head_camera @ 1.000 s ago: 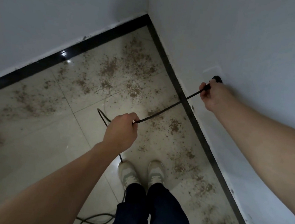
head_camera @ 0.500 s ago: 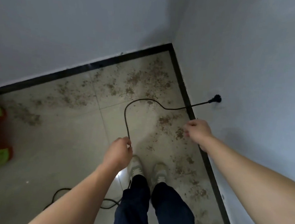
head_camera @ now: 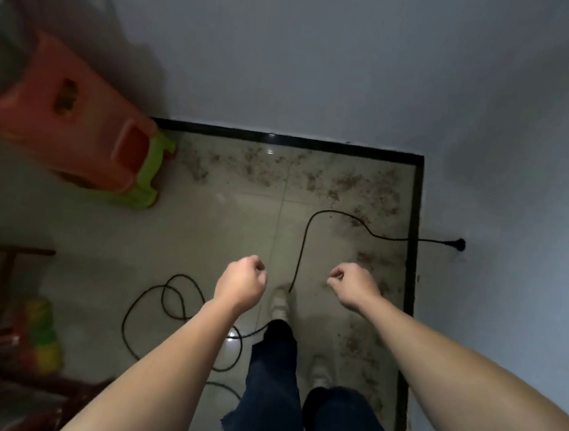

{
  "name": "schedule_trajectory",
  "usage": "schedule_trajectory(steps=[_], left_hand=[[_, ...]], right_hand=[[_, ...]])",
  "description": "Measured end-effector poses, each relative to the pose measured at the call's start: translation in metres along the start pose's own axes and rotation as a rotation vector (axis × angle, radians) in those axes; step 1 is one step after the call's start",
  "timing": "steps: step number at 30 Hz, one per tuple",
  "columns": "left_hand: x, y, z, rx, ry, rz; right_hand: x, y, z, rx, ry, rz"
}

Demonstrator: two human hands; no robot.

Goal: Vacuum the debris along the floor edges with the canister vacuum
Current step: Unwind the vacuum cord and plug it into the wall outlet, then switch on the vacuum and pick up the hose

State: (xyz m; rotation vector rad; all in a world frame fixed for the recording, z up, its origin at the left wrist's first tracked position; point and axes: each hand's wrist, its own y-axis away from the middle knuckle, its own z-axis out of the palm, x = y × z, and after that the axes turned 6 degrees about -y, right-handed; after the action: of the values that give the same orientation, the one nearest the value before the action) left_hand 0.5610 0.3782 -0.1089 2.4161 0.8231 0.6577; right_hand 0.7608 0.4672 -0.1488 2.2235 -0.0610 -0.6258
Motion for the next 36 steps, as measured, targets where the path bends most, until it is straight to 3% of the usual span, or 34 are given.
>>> schedule_trajectory(steps=[9,17,23,27,36], left_hand=[[-0.125,0.17,-0.013,0.118,0.18,-0.319],[-0.251,0.313,0.007,0.247,0.325,-0.599],[-0.344,0.422,0.075,0.292,0.422,-0.747],[-0.41,0.486,0.144,0.263,0.408,-0.766],[-0.514,0.565,0.267,0.314,0.144,-0.776]], right_hand=[[-0.038,0.099,0.048,-0.125,0.272,-0.233],[-0.067,0.183,0.176,-0.323,0.462,-0.416],[-0.055,0.269,0.297,-0.453,0.582,-0.514],[-0.022,0.327,0.367,-0.449,0.646,-0.525],[0.069,0.39,0.5,-0.482,0.701,-0.471]])
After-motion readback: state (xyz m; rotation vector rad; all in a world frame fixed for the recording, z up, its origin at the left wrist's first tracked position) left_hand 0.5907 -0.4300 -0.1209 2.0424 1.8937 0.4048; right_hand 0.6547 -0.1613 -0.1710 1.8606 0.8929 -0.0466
